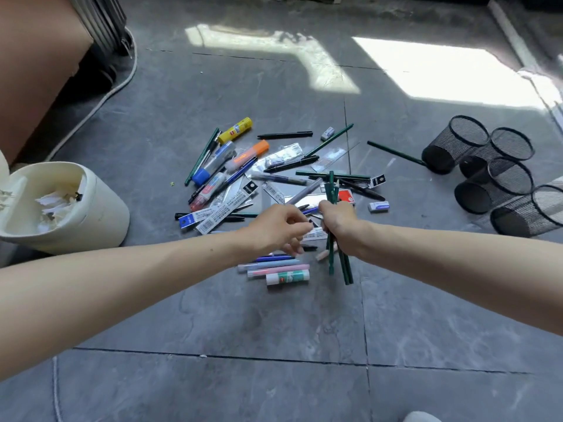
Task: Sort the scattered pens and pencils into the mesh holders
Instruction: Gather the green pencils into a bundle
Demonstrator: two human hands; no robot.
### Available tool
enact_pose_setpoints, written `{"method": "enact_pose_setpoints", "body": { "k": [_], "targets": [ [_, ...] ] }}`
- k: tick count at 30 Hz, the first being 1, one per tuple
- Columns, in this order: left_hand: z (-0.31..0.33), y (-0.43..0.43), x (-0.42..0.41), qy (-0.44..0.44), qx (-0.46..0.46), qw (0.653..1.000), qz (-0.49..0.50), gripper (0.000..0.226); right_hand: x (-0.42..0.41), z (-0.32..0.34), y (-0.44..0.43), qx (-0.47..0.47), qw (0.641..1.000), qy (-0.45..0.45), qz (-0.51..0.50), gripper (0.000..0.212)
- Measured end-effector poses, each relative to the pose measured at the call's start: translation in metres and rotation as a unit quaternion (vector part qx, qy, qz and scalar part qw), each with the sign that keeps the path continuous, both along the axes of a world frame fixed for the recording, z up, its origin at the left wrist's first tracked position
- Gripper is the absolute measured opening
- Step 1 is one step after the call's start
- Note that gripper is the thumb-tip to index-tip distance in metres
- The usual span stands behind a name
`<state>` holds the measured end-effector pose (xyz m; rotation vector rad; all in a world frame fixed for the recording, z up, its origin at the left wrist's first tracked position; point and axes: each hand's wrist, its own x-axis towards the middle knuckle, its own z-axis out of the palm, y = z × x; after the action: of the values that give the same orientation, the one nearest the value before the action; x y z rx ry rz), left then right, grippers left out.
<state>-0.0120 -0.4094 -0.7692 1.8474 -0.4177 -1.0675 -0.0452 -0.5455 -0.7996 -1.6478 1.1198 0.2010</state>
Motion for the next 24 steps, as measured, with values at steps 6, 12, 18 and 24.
{"method": "enact_pose_setpoints", "body": {
  "k": [6,12,18,24],
  "targets": [
    [-0.016,-0.021,0.046,-0.146,0.111,0.982,-0.037,0.011,0.016,-0.004,-0.078,-0.048,0.999,0.014,0.014,0.040],
    [-0.042,-0.069,0.083,-0.290,0.156,0.943,-0.043,0.018,0.028,0.002,-0.149,-0.307,0.925,0.067,0.214,0.024],
    [-0.066,-0.128,0.130,-0.399,0.200,0.895,-0.009,0.020,0.070,-0.022,-0.164,-0.353,0.878,0.049,0.320,0.012],
    [-0.084,-0.162,0.155,-0.412,0.244,0.877,-0.041,0.026,0.087,-0.059,-0.160,-0.354,0.862,0.025,0.362,0.011]
  ]
}}
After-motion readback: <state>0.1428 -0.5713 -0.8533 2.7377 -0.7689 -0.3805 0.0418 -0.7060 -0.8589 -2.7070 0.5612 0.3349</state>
